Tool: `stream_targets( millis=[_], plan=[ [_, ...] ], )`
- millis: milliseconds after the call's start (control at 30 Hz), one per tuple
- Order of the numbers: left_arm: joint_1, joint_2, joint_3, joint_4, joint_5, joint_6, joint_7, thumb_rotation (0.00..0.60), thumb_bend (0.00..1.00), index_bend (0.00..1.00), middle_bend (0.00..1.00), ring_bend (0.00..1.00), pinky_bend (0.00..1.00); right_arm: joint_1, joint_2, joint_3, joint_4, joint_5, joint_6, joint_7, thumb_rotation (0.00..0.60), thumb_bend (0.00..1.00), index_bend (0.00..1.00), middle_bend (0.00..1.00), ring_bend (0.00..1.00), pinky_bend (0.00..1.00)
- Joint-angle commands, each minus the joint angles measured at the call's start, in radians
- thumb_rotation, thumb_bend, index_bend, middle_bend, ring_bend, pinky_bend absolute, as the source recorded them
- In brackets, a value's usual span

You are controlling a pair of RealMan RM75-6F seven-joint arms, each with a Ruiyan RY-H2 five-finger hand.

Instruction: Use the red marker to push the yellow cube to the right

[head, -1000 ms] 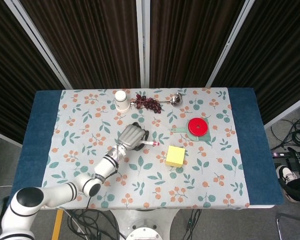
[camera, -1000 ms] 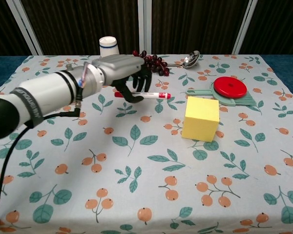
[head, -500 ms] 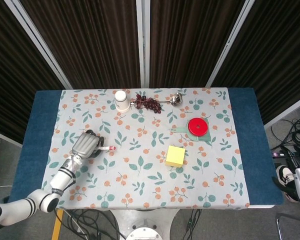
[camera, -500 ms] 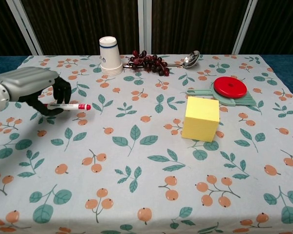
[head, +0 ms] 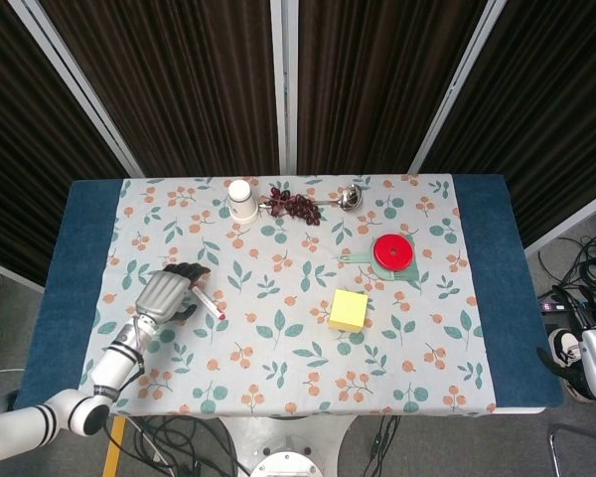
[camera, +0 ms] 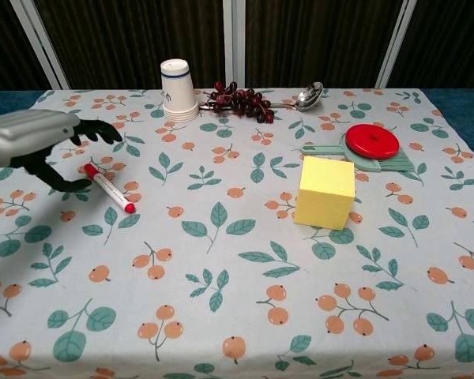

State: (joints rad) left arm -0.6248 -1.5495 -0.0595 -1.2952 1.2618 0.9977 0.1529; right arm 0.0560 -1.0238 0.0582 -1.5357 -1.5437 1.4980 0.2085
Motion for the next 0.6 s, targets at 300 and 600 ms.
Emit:
stream_targets(
  millis=[300,600],
  plan=[
    [0.232,0.241,-0.017,-0.143,-0.042,0.332,0.064,0.6,0.33,0.23,0.29,0.21,0.25,0.031,-0.015,0.002,0.058,-0.004,-0.036,0.034,0.6,0.13,0.08,0.2,0.02,0.12],
    [0.398,0.304,0.043,-0.272,0.016,0.538,0.109,0.6,0.29,0.23,0.29,0.21,0.24,0.048,-0.034,0.006,0.035,-0.015,-0.036,0.003,0.6,0.13,0.08,0.2,0.02,0.11]
  ],
)
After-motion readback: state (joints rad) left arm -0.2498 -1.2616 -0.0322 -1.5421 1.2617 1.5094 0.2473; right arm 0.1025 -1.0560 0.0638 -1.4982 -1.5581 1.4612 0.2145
